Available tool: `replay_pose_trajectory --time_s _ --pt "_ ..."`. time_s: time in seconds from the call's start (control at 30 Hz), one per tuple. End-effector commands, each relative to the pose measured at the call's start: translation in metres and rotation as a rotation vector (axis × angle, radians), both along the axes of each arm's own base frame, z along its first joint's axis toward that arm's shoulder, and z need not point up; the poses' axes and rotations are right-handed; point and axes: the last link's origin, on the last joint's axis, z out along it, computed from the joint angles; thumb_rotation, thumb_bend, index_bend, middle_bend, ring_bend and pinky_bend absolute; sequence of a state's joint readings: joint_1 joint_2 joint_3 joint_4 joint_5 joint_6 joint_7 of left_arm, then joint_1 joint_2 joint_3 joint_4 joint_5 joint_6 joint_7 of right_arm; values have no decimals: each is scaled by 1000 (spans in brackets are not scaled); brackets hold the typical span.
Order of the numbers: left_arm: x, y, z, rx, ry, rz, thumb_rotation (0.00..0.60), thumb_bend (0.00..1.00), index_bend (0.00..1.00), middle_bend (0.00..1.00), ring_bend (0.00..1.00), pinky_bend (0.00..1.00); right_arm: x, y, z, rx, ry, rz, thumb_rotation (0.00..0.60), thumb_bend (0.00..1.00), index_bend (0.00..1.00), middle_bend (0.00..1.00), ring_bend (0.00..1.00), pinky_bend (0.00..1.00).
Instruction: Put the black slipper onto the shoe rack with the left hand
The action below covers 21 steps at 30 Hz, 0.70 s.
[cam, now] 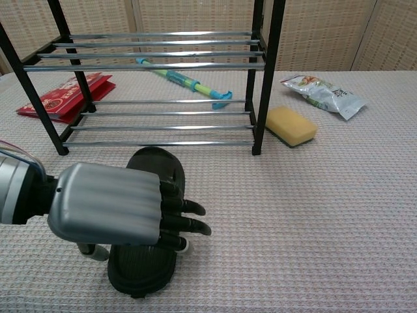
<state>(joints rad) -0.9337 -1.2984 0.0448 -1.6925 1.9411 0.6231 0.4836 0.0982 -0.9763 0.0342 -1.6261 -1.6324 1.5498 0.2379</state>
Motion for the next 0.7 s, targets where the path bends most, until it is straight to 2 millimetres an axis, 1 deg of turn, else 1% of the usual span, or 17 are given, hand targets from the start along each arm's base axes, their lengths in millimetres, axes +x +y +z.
replay_pose_trajectory --time_s 0.03,0.2,0.3,0.5,0.57,0.63,0.7 --pt "-4 -1 5 9 18 13 600 76 208 75 62 251 0 0 0 1 -1 1 600 602 34 209 103 162" --pt "-7 -4 5 5 35 25 600 76 214 64 38 251 0 -1 -1 1 -2 5 600 604 34 209 103 162" --pt "-4 -7 1 -11 31 20 600 76 215 63 37 251 0 0 0 -1 -2 4 600 604 34 209 103 162" --pt "0 -3 -9 -17 35 17 600 76 220 63 37 251 0 1 1 -6 2 -1 600 604 34 209 103 162" --pt "0 -1 -11 -18 41 23 600 76 237 63 37 252 -1 2 2 -7 3 -3 600 604 34 209 103 162" --pt "1 0 -12 -21 37 27 600 75 280 69 41 252 -1 2 2 -7 2 -5 600 604 34 209 103 162" --pt "1 1 -12 -24 33 34 600 76 324 97 65 252 -1 2 1 -6 1 -6 600 604 34 209 103 162"
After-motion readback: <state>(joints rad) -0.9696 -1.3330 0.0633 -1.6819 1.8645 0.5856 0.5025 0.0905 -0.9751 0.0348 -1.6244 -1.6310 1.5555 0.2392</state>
